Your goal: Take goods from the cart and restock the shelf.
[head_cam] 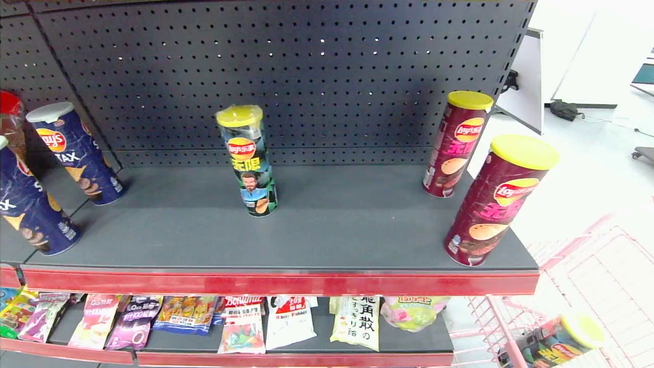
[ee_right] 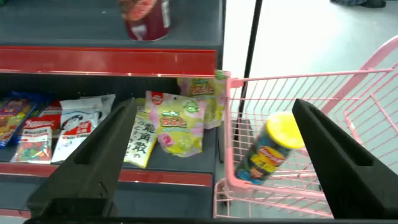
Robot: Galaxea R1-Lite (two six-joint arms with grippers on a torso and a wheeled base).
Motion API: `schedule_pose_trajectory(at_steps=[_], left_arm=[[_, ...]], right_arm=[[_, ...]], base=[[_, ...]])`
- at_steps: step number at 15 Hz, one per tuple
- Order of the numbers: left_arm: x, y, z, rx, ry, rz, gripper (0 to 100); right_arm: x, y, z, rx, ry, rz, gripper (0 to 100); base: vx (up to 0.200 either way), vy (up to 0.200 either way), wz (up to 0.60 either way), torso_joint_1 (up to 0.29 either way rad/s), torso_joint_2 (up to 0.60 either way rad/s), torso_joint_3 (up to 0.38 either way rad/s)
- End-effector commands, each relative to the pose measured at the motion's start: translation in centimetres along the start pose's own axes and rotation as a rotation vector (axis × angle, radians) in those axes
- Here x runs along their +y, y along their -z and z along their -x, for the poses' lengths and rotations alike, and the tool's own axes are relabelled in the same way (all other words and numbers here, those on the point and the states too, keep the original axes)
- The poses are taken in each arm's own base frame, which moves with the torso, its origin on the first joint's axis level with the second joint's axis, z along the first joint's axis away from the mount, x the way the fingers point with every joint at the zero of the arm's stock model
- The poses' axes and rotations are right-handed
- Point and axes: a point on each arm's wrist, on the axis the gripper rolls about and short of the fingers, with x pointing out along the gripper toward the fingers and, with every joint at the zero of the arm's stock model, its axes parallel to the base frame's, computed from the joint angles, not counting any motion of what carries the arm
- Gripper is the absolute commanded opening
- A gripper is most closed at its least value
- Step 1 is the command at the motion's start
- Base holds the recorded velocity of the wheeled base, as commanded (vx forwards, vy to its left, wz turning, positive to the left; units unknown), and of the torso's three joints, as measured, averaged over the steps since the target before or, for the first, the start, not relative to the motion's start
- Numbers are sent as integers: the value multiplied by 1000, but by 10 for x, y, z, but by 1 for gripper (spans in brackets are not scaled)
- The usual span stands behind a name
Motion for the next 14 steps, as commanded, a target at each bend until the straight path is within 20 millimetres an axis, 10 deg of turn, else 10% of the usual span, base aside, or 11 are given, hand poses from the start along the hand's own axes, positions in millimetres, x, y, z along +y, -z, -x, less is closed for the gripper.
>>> schedule_pose_trajectory(at_steps=[1,14], left_arm=[[0,0,0,1,-1,0,100],[0,0,0,1,0,0,100]], right_arm=[[0,0,0,1,0,0,100],[0,0,0,1,0,0,100]], base=[[0,-200,0,2,7,-2],[0,0,-415,2,2,0]])
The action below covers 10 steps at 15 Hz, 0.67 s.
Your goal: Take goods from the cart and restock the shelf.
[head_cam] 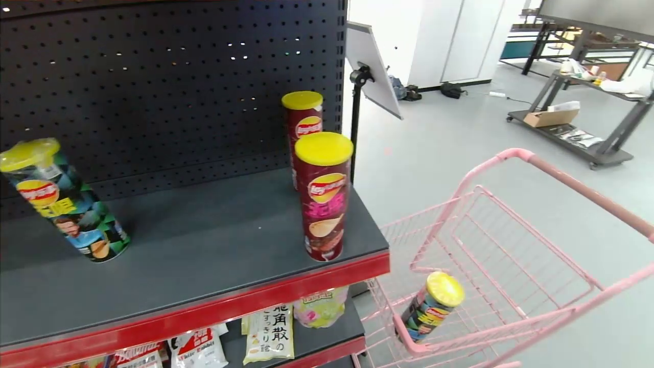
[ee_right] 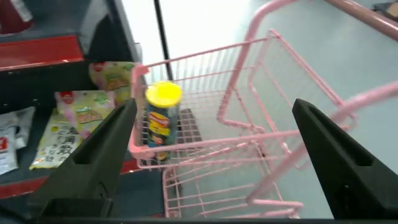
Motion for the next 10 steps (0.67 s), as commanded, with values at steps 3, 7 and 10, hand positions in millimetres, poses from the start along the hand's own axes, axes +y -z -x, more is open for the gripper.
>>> schedule_pose_trajectory(at_steps=[3,7,10], left_arm=[[0,0,0,1,0,0,100],[0,0,0,1,0,0,100],[0,0,0,1,0,0,100]], right_arm=[[0,0,0,-1,-1,-1,100],[0,0,0,-1,-1,-4,100],[0,0,0,-1,1,-4,100]], base=[[0,0,0,0,0,0],[0,0,0,0,0,0],[0,0,0,0,0,0]])
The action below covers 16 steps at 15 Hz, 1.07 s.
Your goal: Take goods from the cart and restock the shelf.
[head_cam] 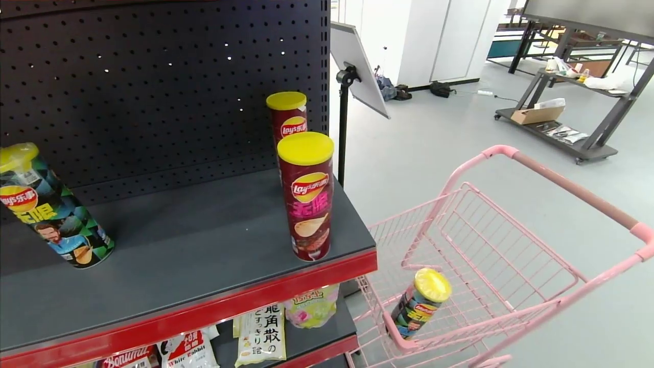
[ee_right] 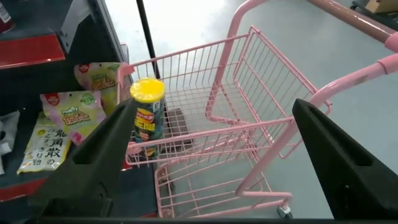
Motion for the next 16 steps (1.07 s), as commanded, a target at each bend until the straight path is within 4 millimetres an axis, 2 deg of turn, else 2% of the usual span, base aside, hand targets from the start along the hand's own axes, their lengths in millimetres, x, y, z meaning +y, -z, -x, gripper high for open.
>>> schedule_pose_trajectory(at_steps=[1,11,16], left_arm=[[0,0,0,2,0,0,100],[0,0,0,2,0,0,100],[0,0,0,2,0,0,100]], right_arm=[[0,0,0,0,-1,-1,100],[0,0,0,0,-1,1,100],[0,0,0,0,-1,1,100]], base=[[0,0,0,-115,281,163],[0,0,0,-137,373,225],[0,0,0,-177,506,328]])
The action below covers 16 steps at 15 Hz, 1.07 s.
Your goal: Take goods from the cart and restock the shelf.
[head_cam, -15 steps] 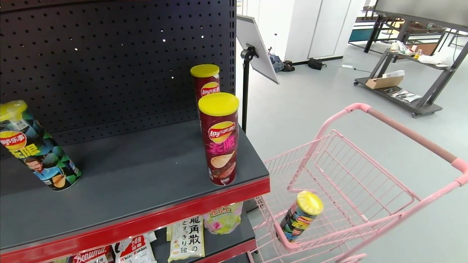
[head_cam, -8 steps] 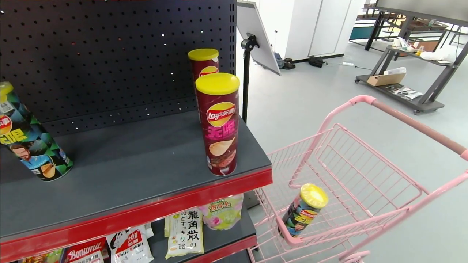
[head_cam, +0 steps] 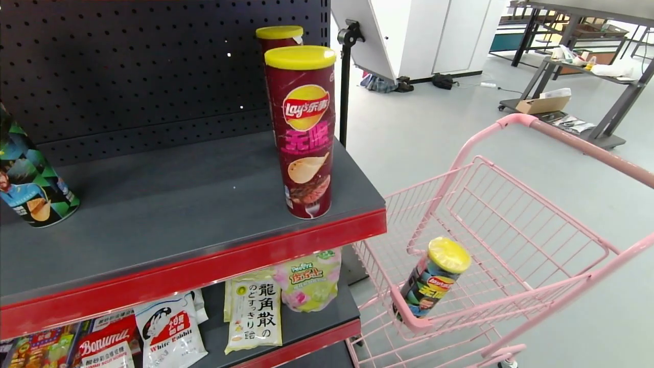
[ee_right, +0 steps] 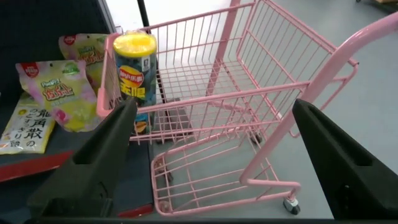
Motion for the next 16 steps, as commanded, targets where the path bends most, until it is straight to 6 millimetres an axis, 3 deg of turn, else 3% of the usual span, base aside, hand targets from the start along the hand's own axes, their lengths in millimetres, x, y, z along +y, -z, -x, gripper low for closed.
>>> schedule_pose_trajectory(at_steps=[1,6,11,12,13,14,16], left_arm=[[0,0,0,2,0,0,100],[0,0,0,2,0,0,100],[0,0,0,2,0,2,100],[0,0,0,2,0,2,100],[0,0,0,2,0,2,100],[0,0,0,2,0,0,100],[0,0,0,2,0,2,100]], right_arm=[[0,0,0,0,0,1,100],[0,0,0,3,-1,1,100],[0,-2,0,2,-10,30,100],[1,-59,-2,-27,-105,20,100],[0,-121,-24,-4,-107,-90,100],[0,-155,-48,33,-132,-147,100],[6,-158,-86,130,-282,-127,100]], base=[[0,0,0,-178,544,378],[0,0,0,-147,526,376],[0,0,0,-29,131,97],[0,0,0,0,0,0],[0,0,0,0,0,0],[0,0,0,0,0,0],[0,0,0,0,0,0]])
